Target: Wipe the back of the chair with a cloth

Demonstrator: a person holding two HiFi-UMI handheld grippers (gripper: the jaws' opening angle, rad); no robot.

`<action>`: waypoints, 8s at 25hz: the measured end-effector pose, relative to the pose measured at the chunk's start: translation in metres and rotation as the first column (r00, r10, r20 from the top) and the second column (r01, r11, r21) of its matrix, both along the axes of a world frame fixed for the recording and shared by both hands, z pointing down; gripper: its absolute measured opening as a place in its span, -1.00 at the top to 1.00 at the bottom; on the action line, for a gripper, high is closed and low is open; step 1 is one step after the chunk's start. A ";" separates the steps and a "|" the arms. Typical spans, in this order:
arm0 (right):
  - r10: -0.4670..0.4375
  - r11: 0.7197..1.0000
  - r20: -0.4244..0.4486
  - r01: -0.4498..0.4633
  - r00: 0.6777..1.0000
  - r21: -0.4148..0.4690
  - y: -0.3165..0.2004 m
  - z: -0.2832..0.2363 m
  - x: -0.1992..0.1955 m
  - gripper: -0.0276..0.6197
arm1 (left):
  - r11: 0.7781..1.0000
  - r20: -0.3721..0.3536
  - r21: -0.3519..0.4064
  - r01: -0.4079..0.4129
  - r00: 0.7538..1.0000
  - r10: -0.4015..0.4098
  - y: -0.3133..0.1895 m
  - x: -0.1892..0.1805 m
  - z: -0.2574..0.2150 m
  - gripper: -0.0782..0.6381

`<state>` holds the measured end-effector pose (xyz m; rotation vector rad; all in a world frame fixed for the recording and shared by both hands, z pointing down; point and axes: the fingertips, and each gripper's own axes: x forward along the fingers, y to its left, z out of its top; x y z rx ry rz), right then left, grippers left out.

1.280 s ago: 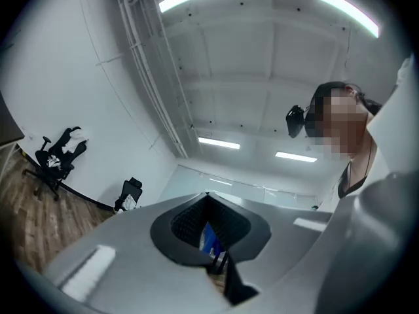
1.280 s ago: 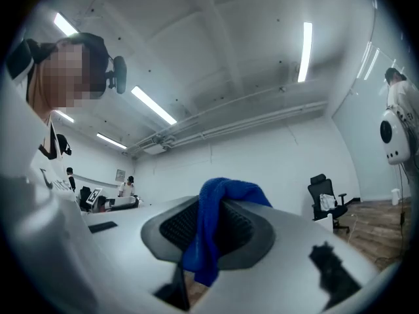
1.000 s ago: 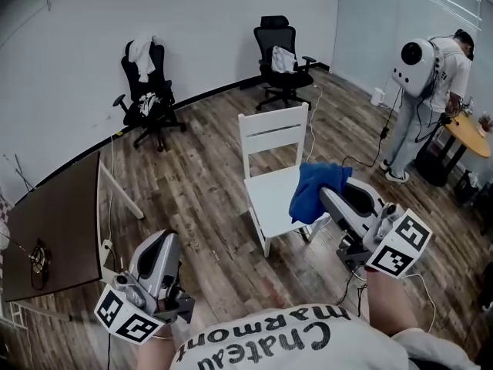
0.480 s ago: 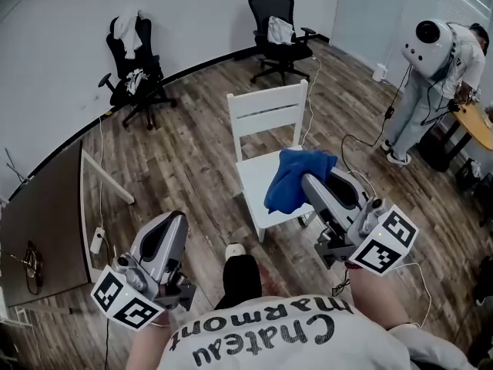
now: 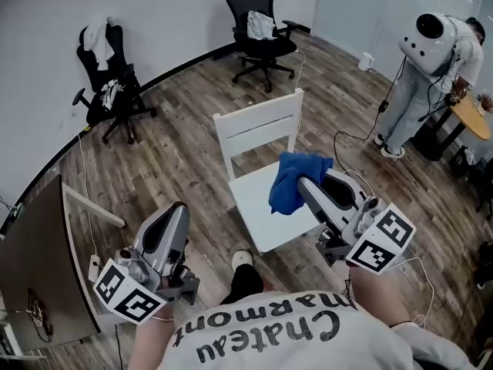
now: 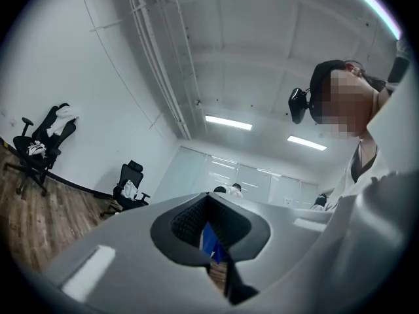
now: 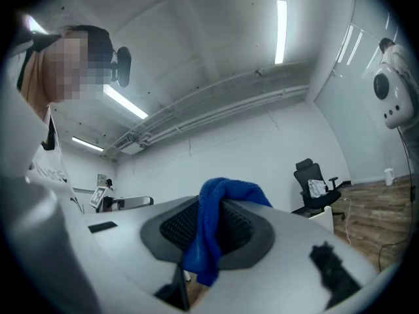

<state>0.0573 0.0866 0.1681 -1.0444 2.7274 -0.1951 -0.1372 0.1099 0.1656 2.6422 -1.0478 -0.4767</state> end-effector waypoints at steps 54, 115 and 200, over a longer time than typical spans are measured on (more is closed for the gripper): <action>-0.207 0.902 -0.154 0.127 0.966 -0.413 -0.380 0.224 -0.037 0.65 | 0.883 0.197 -0.403 0.242 0.965 -0.174 -0.262 0.040 0.146 0.76; -0.309 0.864 -0.328 0.119 0.893 -0.490 -0.346 0.282 -0.130 0.65 | 0.746 0.172 -0.491 0.450 0.889 -0.424 -0.179 -0.089 0.184 0.76; -0.196 0.805 -0.399 -0.085 0.896 -0.587 -0.398 0.329 0.004 0.65 | 0.698 0.115 -0.616 0.365 0.918 -0.379 -0.226 0.011 0.226 0.76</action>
